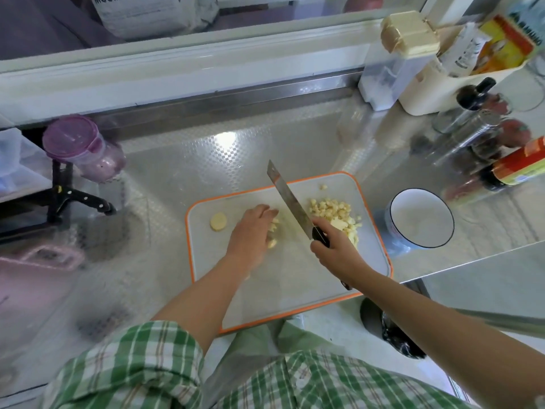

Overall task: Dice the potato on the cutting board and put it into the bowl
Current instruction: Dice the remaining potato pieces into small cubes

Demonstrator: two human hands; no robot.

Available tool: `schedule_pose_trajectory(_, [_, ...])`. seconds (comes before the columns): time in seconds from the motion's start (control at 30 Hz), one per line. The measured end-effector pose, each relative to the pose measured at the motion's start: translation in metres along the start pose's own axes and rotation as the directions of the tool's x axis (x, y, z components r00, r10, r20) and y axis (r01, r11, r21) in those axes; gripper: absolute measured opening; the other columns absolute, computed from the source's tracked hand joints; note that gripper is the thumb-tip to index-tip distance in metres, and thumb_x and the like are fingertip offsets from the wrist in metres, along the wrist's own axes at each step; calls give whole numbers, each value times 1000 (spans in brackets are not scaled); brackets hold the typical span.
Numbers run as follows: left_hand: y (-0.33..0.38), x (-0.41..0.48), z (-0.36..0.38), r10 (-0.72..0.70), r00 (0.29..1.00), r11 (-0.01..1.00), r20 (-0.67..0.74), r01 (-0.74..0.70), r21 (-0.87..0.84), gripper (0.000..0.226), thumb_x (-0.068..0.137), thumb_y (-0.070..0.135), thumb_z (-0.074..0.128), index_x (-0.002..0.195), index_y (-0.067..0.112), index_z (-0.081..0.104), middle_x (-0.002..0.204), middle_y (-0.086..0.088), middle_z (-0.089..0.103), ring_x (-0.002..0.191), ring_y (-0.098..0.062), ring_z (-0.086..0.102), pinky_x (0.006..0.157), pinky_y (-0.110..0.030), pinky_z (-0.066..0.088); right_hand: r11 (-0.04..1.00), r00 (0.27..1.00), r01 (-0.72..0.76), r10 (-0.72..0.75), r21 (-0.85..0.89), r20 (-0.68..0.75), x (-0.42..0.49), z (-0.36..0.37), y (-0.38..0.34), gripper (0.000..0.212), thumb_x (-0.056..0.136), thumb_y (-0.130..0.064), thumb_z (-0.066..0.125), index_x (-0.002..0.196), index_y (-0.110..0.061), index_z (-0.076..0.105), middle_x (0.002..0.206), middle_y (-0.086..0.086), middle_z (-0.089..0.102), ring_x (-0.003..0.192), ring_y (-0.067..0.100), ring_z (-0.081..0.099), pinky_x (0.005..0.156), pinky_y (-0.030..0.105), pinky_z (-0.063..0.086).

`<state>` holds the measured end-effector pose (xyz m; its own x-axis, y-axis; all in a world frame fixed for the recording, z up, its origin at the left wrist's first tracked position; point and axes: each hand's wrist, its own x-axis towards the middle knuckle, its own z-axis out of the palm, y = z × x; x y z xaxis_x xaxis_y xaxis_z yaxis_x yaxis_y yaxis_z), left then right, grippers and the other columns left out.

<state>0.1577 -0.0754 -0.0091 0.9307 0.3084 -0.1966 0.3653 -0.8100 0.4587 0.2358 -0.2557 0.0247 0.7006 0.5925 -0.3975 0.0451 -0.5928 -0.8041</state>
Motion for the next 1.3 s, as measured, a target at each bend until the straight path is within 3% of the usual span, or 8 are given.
schedule_pose_trajectory(0.13, [-2, 7, 2, 52, 995, 987, 87, -65, 144, 47, 85, 2, 55, 131, 12, 54, 123, -10, 46, 112, -29, 44, 89, -40, 46, 999, 999, -51, 50, 18, 16, -2, 2, 3, 46, 90, -7, 50, 129, -30, 51, 78, -14, 52, 63, 6, 49, 56, 18, 39])
schedule_pose_trajectory(0.3, [-7, -6, 9, 57, 998, 995, 11, -58, 86, 38, 81, 8, 64, 119, 9, 61, 110, -12, 51, 101, -30, 49, 83, -42, 49, 997, 997, -65, 64, 30, 33, -3, 3, -1, 43, 91, -6, 48, 125, -33, 51, 76, -15, 52, 60, 3, 48, 53, 15, 38])
schedule_pose_trajectory(0.4, [-10, -16, 16, 66, 998, 997, -25, -65, 48, 42, 74, 9, 66, 116, 7, 62, 104, -13, 52, 95, -32, 52, 77, -42, 52, 998, 997, -60, 58, 31, 57, -2, 4, -4, 43, 91, -6, 47, 126, -29, 53, 77, -11, 53, 62, 9, 49, 57, 22, 42])
schedule_pose_trajectory(0.67, [-8, -29, 12, 27, 999, 998, -43, -24, 57, 62, 73, 25, 75, 131, 16, 54, 114, -8, 50, 103, -25, 52, 77, -38, 53, 989, 983, -146, 144, 14, 116, -3, 18, -4, 32, 90, -9, 46, 117, -24, 54, 69, 5, 53, 53, 14, 49, 47, 25, 44])
schedule_pose_trajectory(0.8, [-8, -30, 14, -25, 997, 999, -76, 27, 24, 54, 72, 27, 78, 122, 14, 59, 113, -5, 53, 104, -24, 52, 84, -37, 52, 984, 988, -130, 138, -119, 66, -3, 23, -3, 6, 91, -19, 50, 94, -15, 52, 74, 16, 58, 54, 21, 55, 50, 37, 51])
schedule_pose_trajectory(0.87, [-9, -30, 15, -34, 995, 999, -97, 34, 0, 49, 72, 24, 79, 116, 12, 63, 108, -6, 55, 100, -25, 54, 83, -39, 52, 958, 992, -111, 121, -264, 20, -2, 25, -3, 21, 92, -31, 53, 84, -12, 49, 74, 17, 59, 59, 30, 59, 56, 44, 54])
schedule_pose_trajectory(1.07, [-13, -27, 18, -50, 985, 998, -166, 45, -32, 34, 73, 18, 79, 105, 9, 70, 101, -7, 64, 91, -27, 59, 77, -39, 53, 896, 995, -6, -38, -444, -89, -1, 27, -14, 18, 95, -23, 48, 81, -14, 42, 55, 3, 44, 53, 25, 44, 44, 30, 27])
schedule_pose_trajectory(1.3, [-12, -23, 20, -49, 978, 999, -203, 48, -10, 15, 79, 23, 73, 92, 15, 74, 86, -3, 65, 81, -26, 59, 64, -36, 50, 847, 998, 17, -47, -532, -43, -5, 41, -18, 14, 95, -20, 45, 83, -13, 41, 56, 3, 43, 48, 21, 40, 44, 29, 27])
